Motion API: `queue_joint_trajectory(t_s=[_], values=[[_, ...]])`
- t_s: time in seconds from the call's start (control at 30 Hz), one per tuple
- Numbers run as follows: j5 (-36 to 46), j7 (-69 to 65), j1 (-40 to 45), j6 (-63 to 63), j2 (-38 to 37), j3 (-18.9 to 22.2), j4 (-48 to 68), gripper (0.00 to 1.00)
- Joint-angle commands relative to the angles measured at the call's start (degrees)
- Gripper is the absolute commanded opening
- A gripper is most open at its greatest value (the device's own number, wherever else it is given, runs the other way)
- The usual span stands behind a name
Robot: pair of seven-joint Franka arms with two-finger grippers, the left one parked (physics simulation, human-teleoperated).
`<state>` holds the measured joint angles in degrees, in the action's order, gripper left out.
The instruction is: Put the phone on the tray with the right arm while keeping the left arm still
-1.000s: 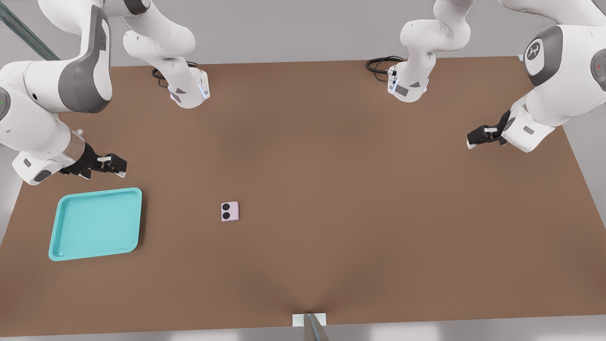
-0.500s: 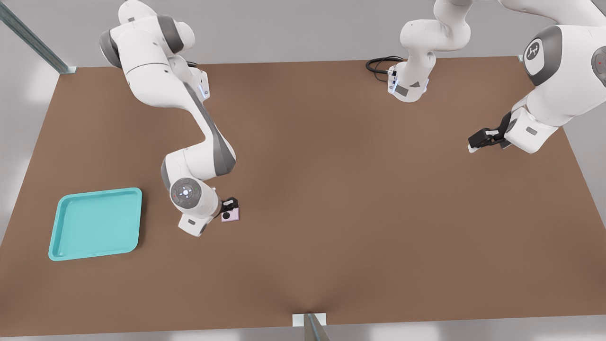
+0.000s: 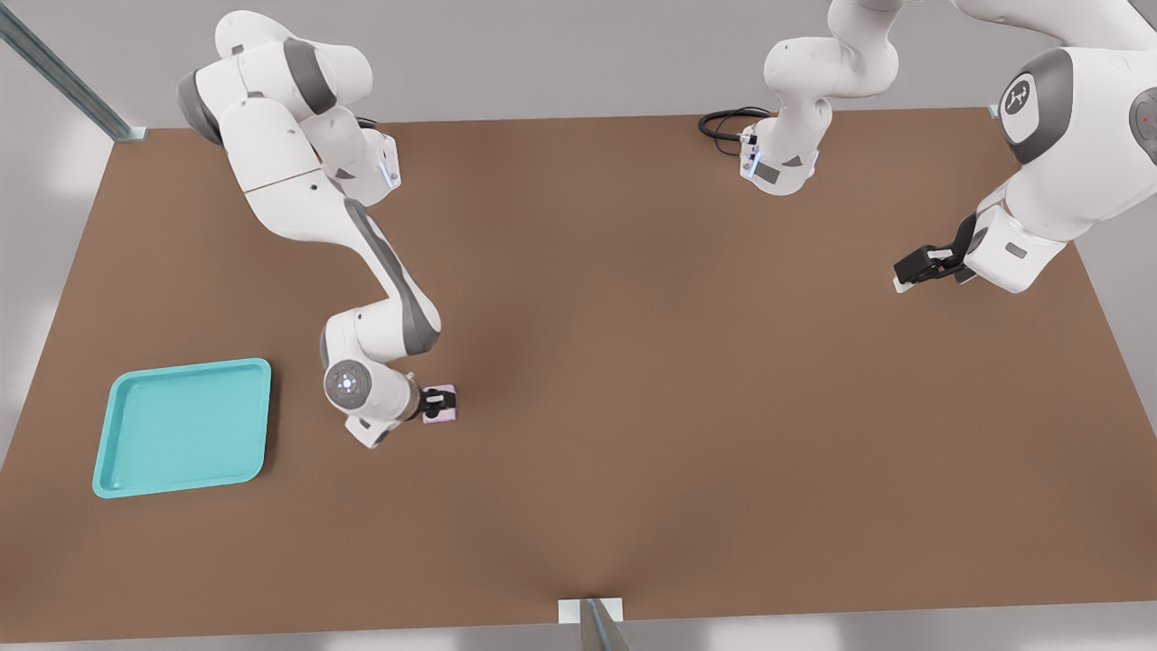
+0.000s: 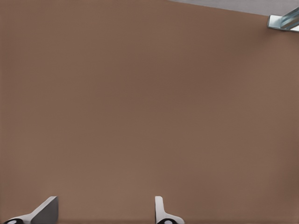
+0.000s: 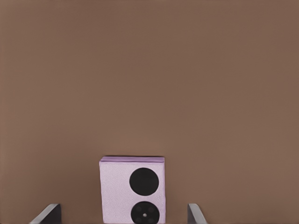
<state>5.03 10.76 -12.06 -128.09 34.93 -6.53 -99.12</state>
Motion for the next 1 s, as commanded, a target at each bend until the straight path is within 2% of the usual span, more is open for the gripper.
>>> queue_joint_trajectory(t_s=[0.0,0.33,0.9,0.97], values=[[0.24,4.18,0.37,-8.84,-0.04,-0.24,-1.69,1.0],[-4.85,4.53,-1.57,-9.11,0.58,-0.76,-4.68,1.0],[-5.12,4.8,-2.27,-11.13,4.01,-0.68,-5.73,1.0],[-5.12,4.8,-2.27,-11.13,3.92,-0.76,-5.65,0.87]])
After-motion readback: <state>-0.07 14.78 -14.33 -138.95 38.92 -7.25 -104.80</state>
